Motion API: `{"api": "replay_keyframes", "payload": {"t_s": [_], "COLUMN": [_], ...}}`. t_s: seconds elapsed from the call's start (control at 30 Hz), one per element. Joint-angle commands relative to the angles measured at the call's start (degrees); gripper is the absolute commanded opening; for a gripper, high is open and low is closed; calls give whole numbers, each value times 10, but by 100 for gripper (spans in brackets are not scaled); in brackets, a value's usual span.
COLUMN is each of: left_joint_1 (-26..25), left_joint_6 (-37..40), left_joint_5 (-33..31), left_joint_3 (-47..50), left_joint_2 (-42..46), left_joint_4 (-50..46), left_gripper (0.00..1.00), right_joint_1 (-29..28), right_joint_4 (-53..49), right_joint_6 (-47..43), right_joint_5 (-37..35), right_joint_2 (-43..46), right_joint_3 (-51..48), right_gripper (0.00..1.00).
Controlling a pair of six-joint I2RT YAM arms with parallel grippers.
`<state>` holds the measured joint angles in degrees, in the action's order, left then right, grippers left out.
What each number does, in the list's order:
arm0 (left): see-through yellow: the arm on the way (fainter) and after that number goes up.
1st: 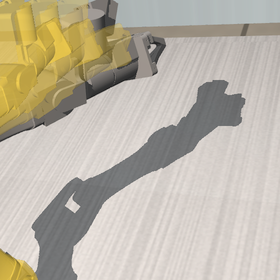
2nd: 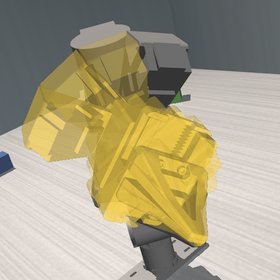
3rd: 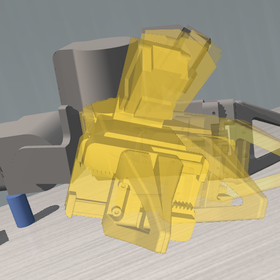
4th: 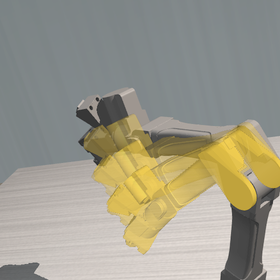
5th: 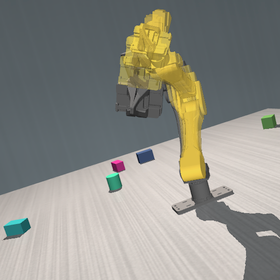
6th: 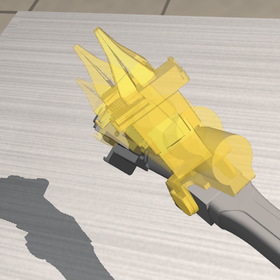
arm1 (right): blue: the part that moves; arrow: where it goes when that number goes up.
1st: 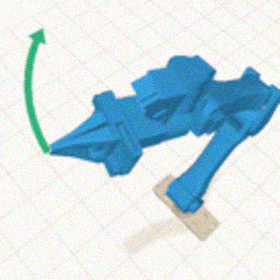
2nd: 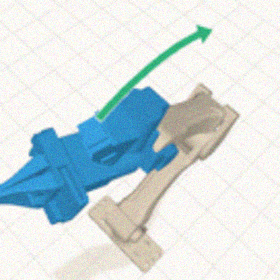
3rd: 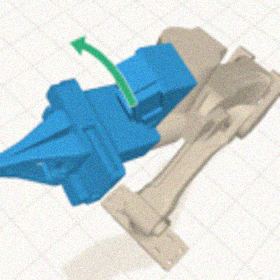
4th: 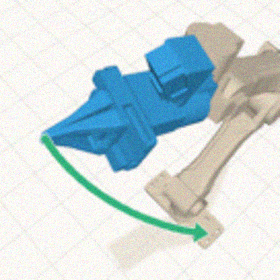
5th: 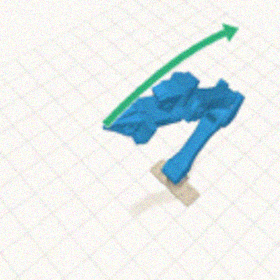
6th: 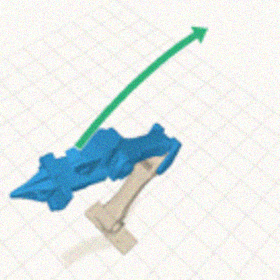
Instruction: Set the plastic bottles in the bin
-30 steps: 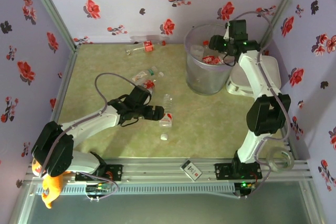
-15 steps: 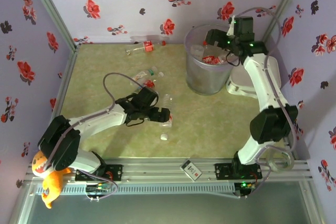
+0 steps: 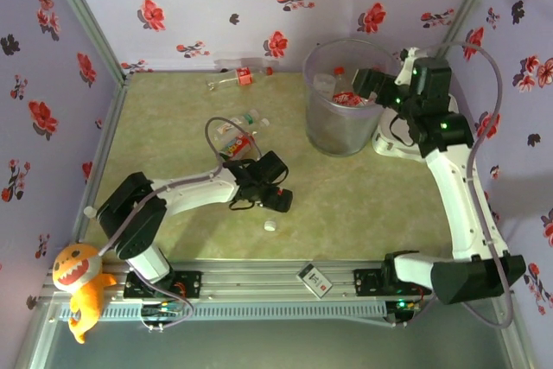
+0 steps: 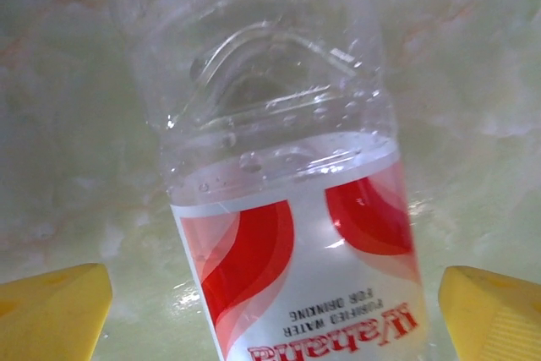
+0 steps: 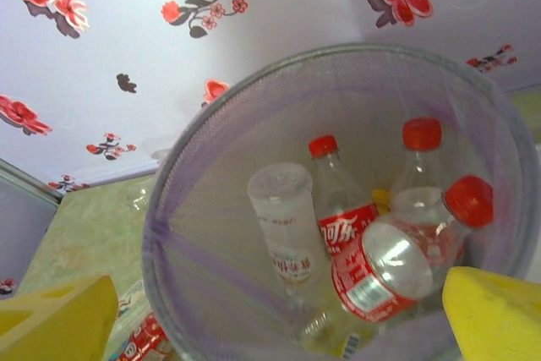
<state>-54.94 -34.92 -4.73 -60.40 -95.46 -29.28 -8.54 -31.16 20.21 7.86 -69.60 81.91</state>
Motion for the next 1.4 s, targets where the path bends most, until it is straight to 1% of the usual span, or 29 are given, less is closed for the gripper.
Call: {"api": "replay_keyframes", "payload": {"t_s": [0.0,0.13,0.2,0.3,0.37,0.43,0.63,0.77,0.83,0.9,0.97,1.07,1.13,1.2,1.27,1.37], "left_joint_1": [-4,-4,-5,-4,-5,-4,-3,-2,0,3,7,18,33,51,69,88], "left_joint_6": [8,6,6,6,9,10,15,20,22,26,35,56,70,81,92,102], "left_joint_5": [-32,-32,-32,-34,-35,-39,-44,-45,-46,-52,-60,-57,-35,0,35,73], "left_joint_3": [-10,8,10,8,8,8,7,4,2,4,8,33,48,60,71,88], "left_joint_2": [-16,-18,-22,-27,-27,-25,-22,-20,-15,-2,17,60,91,123,152,189], "left_joint_4": [-35,-10,-5,-4,0,3,9,9,9,10,15,58,94,129,164,209], "left_gripper": [100,99,94,83,72,64,57,55,55,55,54,47,46,40,35,30], "right_joint_1": [-3,-1,0,-1,0,-1,1,0,0,-2,-23,-86,-117,-146,-164,-188], "right_joint_4": [7,17,24,29,35,36,31,27,28,17,-10,-18,-12,3,16,45], "right_joint_6": [16,31,39,47,53,55,57,56,55,54,50,38,43,56,66,87], "right_joint_5": [-25,-22,-13,1,5,4,-1,-2,8,41,50,38,49,58,57,56], "right_joint_2": [32,50,51,53,58,63,70,72,75,76,78,84,80,72,60,37], "right_joint_3": [-34,-68,-79,-94,-108,-120,-130,-133,-132,-122,-98,-80,-76,-78,-80,-87], "right_gripper": [99,99,99,99,99,99,99,99,99,99,99,99,99,99,99,99]}}
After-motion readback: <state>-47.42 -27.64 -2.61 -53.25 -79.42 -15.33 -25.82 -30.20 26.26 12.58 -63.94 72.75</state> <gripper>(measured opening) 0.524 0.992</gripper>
